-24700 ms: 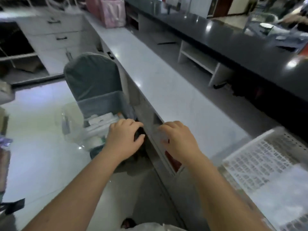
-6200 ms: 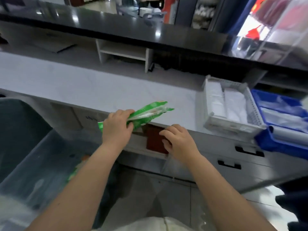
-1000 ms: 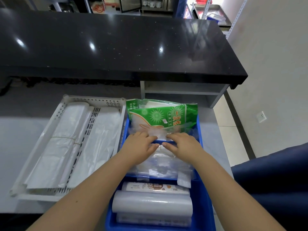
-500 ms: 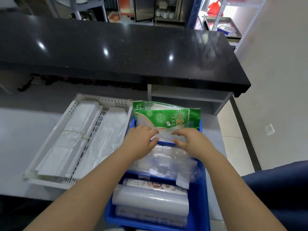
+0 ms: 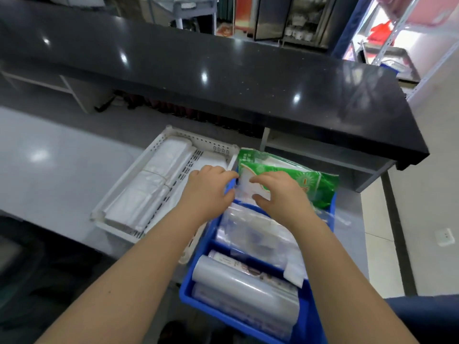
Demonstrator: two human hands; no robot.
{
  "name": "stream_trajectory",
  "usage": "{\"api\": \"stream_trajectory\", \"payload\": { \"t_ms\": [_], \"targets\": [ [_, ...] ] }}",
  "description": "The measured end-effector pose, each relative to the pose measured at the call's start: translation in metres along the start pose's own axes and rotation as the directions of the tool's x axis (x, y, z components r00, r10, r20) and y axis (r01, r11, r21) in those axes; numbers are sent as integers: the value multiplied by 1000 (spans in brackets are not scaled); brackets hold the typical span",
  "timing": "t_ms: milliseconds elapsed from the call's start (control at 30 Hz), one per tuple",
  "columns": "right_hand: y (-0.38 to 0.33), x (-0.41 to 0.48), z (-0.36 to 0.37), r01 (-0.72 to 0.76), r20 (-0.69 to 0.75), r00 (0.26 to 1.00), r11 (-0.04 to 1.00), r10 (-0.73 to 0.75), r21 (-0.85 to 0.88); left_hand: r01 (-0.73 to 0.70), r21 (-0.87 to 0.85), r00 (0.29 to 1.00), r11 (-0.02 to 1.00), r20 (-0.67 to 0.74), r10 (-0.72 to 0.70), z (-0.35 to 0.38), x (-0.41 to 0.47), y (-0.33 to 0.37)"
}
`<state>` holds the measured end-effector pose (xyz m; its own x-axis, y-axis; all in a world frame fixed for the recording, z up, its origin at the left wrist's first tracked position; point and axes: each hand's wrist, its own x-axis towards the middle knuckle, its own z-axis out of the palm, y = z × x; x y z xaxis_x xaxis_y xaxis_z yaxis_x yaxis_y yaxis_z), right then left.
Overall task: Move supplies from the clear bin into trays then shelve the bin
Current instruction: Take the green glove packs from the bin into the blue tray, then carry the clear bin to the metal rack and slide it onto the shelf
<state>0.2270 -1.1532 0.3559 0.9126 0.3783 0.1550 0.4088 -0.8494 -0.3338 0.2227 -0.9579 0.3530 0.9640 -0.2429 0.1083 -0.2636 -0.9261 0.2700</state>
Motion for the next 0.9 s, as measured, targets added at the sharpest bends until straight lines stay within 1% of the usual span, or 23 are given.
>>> {"api": "stream_trajectory", "payload": {
  "t_ms": [133,233,400,533,633,700,800,900],
  "targets": [
    [-48,6,5,67,-28,997,998,-67,1,50,-19,997,999,-64,-51,-22,-28,-36],
    [-101,16,13,124,-52,991,992,-126,-25,90,-40,988,995,-122,-94,-46,-57,-77],
    [-222,42,45,239,-79,967,970,-241,-37,183,-9,963,983,-197,-182,-92,-128,-176],
    [-334,66,94,352,-69,934,936,-351,10,315,47,931,948,-208,-299,-124,-205,-271],
    [-419,81,136,461,-20,887,887,-461,6,432,67,880,899,-251,-404,-145,-270,-335],
    [-472,88,163,538,26,843,843,-538,10,502,83,841,861,-280,-463,-155,-313,-372],
    [-546,95,201,665,140,742,746,-655,-36,608,100,776,787,-283,-564,-164,-371,-418],
    [-608,101,236,750,210,648,661,-732,-10,706,106,699,700,-263,-665,-166,-423,-459]
  ]
}}
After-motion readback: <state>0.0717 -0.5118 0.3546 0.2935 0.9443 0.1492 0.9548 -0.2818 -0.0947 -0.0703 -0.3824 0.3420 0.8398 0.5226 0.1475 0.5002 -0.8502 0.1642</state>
